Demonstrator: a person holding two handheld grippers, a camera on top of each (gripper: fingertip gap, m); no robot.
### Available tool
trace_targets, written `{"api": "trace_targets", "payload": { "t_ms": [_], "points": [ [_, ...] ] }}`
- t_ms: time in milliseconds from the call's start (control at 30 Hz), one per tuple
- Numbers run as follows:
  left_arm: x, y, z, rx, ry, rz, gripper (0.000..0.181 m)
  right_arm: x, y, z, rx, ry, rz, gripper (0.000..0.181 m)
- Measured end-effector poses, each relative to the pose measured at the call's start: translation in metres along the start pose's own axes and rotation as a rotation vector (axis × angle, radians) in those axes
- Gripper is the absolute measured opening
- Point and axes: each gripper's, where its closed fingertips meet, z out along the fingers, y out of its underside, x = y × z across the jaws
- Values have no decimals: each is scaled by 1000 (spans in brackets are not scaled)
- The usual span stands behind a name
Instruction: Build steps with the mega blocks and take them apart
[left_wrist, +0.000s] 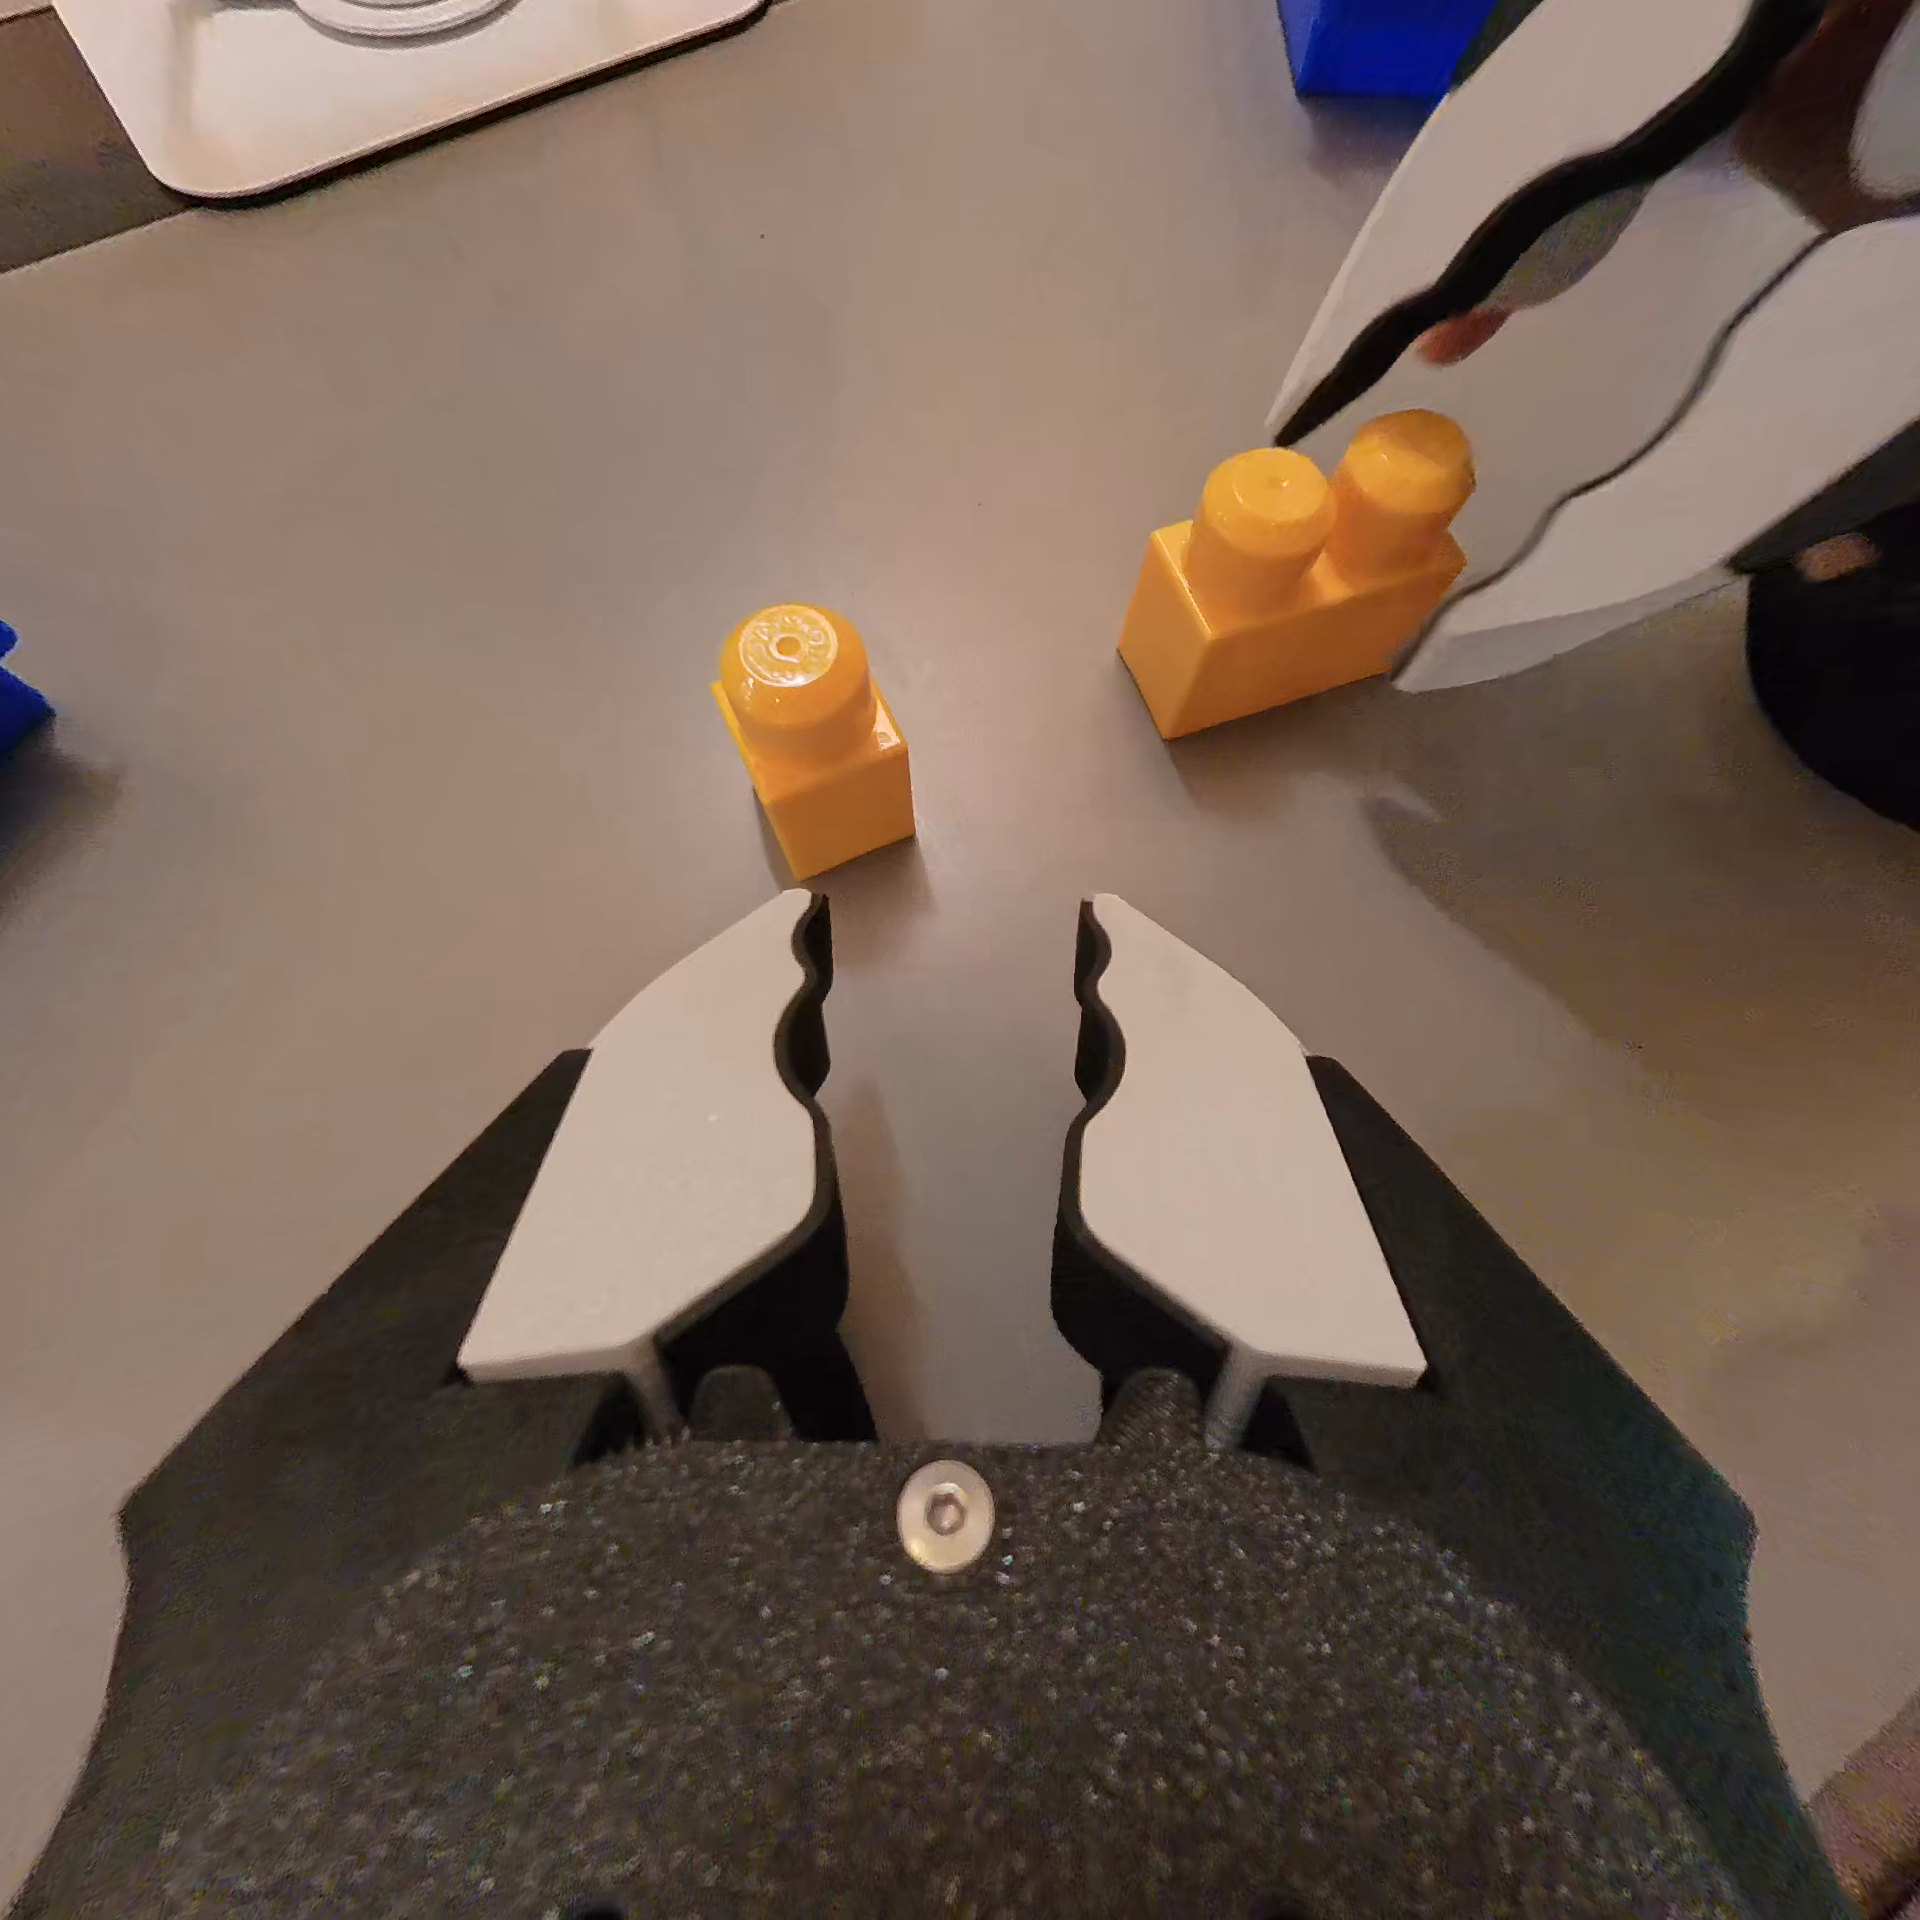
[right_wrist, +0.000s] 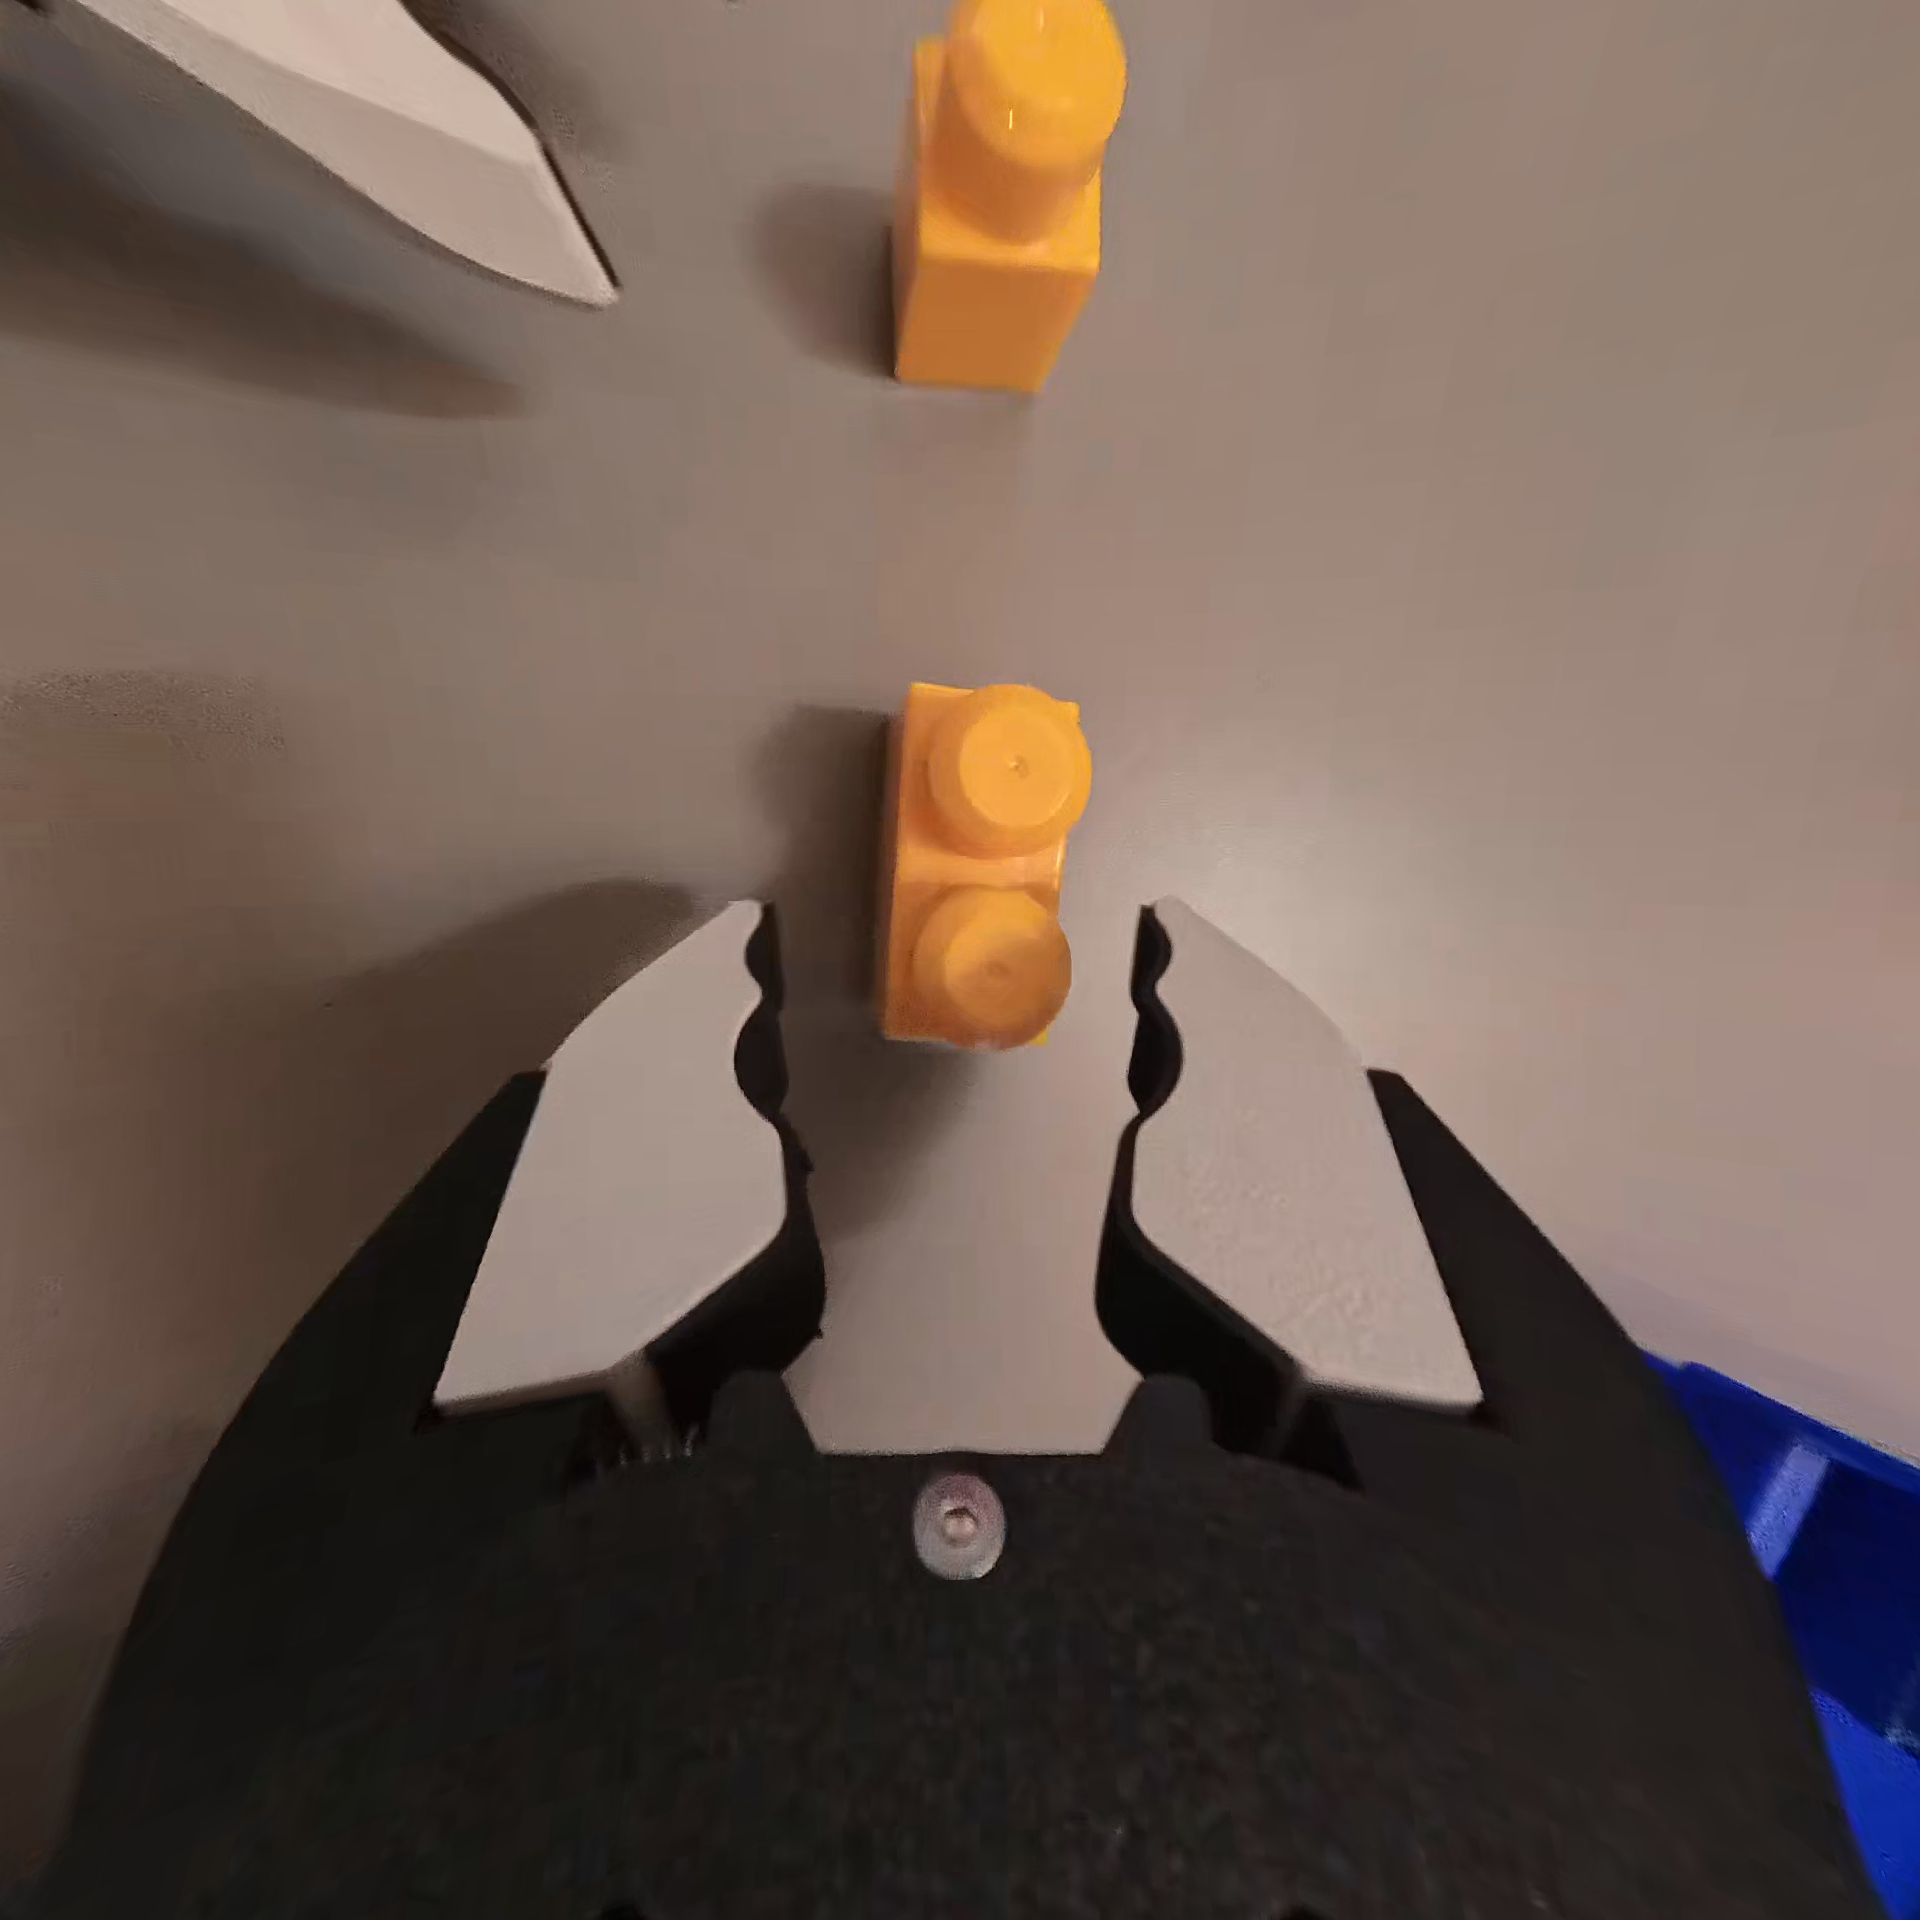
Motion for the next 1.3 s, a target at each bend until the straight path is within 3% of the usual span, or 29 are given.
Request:
{"api": "trace_targets", "payload": {
  "t_ms": [33, 100, 200, 300, 367, 500, 767, 967, 1067, 1300],
  "points": [
    [0, 0, 0, 1, 4, 0, 45, 0, 2, 6, -22, -4, -1, 54],
    [0, 1, -1, 2, 9, 1, 45, 0, 4, 14, -38, -7, -7, 35],
    [-2, 2, -3, 5, 10, -4, 45, 3, 5, 13, -22, -14, 23, 34],
    [-4, 1, -5, 20, 12, -1, 45, 9, 1, 6, 88, -24, 90, 34],
    [0, -3, -7, 39, 30, 4, 45, 11, -10, -8, 253, -52, 116, 34],
    [17, -19, -13, 125, 104, 27, 45, -4, -43, -51, 722, -193, 96, 34],
    [76, -72, -58, 428, 422, 29, 51, -22, -57, -92, 1138, -497, 154, 34],
    [90, -90, -71, 524, 505, 23, 50, -43, -72, -107, 1235, -577, 113, 34],
    [97, -91, -73, 538, 537, 23, 38, -58, -79, -105, 1224, -586, 69, 34],
    [91, -86, -80, 556, 515, 52, 37, -68, -84, -98, 1138, -613, 51, 35]
  ]
}}
